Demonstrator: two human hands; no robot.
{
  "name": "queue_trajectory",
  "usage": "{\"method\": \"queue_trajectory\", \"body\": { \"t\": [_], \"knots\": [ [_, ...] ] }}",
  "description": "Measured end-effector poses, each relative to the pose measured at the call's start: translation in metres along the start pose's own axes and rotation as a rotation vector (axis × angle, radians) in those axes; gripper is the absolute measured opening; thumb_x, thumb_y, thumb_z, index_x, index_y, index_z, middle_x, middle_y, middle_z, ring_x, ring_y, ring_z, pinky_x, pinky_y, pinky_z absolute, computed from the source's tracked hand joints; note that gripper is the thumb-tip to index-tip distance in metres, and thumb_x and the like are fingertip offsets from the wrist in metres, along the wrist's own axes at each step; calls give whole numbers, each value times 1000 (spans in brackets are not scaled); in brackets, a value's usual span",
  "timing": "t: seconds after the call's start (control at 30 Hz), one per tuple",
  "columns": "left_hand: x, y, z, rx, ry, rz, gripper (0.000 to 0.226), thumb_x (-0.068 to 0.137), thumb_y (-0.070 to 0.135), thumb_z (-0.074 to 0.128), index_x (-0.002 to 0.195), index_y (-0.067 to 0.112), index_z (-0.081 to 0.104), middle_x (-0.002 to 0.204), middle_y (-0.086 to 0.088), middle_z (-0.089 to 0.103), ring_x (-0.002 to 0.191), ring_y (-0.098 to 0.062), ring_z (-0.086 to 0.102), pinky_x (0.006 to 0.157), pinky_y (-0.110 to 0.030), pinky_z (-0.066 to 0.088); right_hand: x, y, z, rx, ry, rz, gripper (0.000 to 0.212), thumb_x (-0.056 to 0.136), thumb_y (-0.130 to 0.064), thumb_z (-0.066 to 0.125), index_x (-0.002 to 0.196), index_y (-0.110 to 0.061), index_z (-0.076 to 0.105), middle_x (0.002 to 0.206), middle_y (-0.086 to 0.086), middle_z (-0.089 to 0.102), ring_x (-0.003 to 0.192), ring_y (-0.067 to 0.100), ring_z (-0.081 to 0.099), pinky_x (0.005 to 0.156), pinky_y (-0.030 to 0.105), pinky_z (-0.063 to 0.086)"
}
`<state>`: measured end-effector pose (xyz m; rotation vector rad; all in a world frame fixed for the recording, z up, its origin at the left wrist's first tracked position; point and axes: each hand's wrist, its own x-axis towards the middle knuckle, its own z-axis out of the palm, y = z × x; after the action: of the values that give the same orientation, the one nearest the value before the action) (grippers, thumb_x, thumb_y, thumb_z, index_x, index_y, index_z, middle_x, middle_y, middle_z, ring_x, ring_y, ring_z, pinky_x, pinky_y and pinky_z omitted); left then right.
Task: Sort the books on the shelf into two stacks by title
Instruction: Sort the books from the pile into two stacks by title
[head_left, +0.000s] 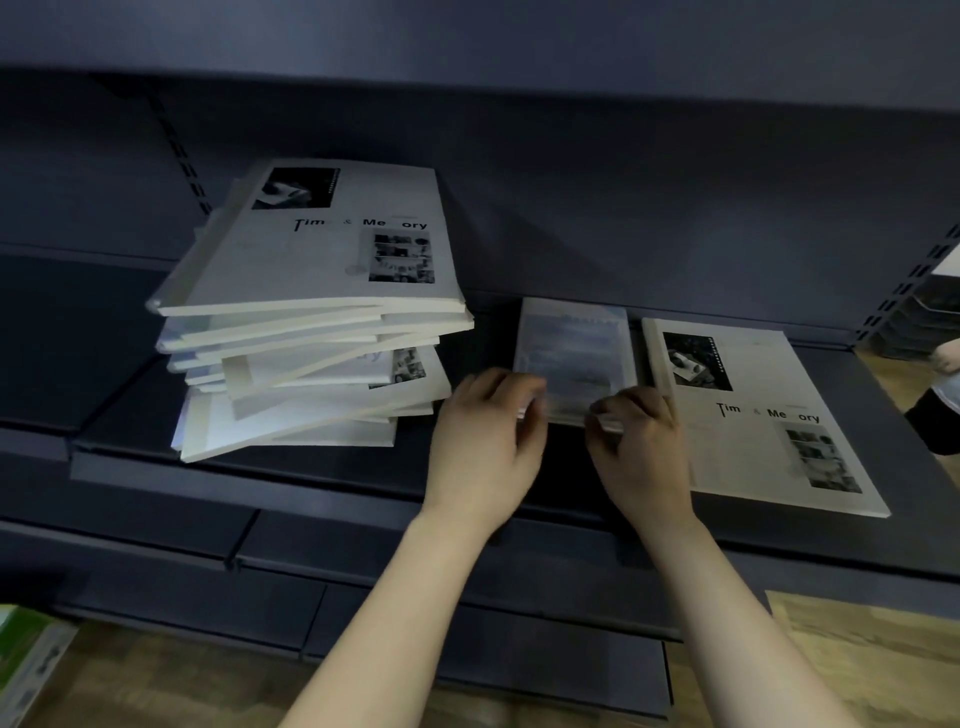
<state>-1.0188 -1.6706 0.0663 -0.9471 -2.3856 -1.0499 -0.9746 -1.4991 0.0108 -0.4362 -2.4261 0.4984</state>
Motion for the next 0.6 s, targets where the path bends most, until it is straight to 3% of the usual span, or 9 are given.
{"method": "queue_trajectory", "body": {
  "t": [0.17, 0.27, 0.47, 0.6],
  "knots": [
    [18, 40, -53, -175, 204, 92, 19, 87, 13, 55, 100, 9, 69, 91, -4, 66, 78, -18, 62, 64, -33, 51, -11, -18, 9, 7, -144, -94, 4, 81, -17, 67, 80, -13, 68, 83, 5, 62, 82, 26, 58, 61, 26, 37],
    [31, 37, -85, -56, 298, 72, 24, 87, 20, 53, 103, 12, 69, 93, -2, 68, 83, -17, 63, 67, -34, 52, -16, -25, 14, -33, -156, -127, 4, 79, -16, 68, 82, -13, 70, 85, 6, 62, 84, 27, 56, 62, 29, 42],
    [47, -9, -149, 135, 401, -139, 26, 84, 22, 51, 100, 20, 71, 96, 1, 71, 88, -18, 64, 79, -33, 51, -16, -29, 19, -104, -149, -104, 7, 74, -11, 71, 81, -11, 69, 84, 7, 61, 84, 31, 56, 63, 31, 43],
    [47, -42, -172, 364, 341, -397, 36, 82, 36, 48, 108, 21, 68, 107, -14, 65, 101, -39, 54, 84, -44, 47, -17, -29, 19, -87, -140, -96, 7, 75, -13, 70, 81, -14, 68, 84, 6, 60, 84, 29, 55, 65, 32, 44]
  ]
}}
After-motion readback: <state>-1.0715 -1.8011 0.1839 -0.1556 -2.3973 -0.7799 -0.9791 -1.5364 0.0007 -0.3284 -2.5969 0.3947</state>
